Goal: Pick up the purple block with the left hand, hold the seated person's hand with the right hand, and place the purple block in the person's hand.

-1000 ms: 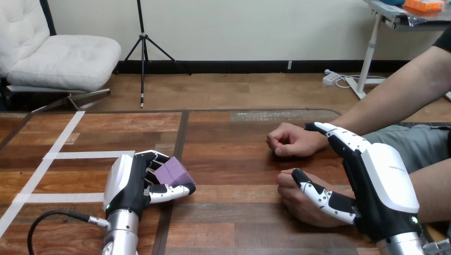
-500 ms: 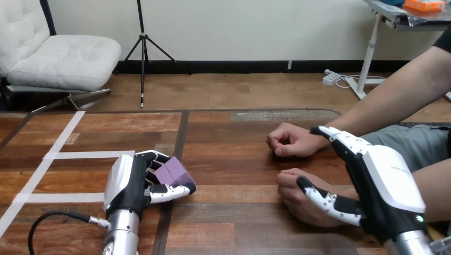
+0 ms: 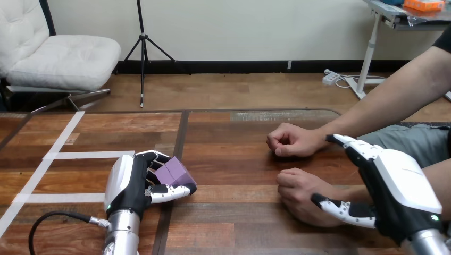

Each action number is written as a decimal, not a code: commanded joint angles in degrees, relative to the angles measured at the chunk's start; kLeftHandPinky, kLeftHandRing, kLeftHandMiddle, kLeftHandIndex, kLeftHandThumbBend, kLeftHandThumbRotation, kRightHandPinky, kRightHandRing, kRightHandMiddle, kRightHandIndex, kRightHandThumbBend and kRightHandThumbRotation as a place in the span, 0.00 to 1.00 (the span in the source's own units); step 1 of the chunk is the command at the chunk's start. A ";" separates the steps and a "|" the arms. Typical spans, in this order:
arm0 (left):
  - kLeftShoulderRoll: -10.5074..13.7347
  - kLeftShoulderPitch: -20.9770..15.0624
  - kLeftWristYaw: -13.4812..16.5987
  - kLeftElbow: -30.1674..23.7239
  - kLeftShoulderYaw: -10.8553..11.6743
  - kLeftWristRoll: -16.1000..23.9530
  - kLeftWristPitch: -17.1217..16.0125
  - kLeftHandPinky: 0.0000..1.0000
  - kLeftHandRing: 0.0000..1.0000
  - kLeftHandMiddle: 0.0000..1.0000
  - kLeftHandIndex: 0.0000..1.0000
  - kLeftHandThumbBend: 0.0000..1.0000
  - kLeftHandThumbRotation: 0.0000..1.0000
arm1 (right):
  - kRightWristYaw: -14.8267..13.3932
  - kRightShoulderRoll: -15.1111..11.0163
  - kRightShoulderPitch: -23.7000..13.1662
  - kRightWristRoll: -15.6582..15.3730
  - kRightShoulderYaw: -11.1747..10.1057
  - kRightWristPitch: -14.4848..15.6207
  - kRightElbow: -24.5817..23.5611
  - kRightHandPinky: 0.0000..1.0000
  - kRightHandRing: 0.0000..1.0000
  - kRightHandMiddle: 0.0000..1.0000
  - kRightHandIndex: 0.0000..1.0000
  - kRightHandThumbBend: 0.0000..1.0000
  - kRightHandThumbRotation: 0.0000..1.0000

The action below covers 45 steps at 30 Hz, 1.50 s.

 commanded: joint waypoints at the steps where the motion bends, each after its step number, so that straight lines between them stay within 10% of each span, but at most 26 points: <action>1: -0.76 -1.65 0.33 -1.46 -0.52 0.80 -1.40 0.34 0.40 0.47 0.49 0.71 0.12 | 0.88 -1.65 -2.02 0.35 -1.31 0.60 -3.97 0.94 0.91 0.89 0.87 0.70 0.29; 45: -0.66 -1.14 -0.07 -2.90 0.22 -0.04 -4.77 0.35 0.40 0.48 0.49 0.69 0.14 | 8.98 -8.41 -4.60 -4.71 -1.46 6.64 -5.99 0.99 0.90 0.88 0.87 0.80 0.18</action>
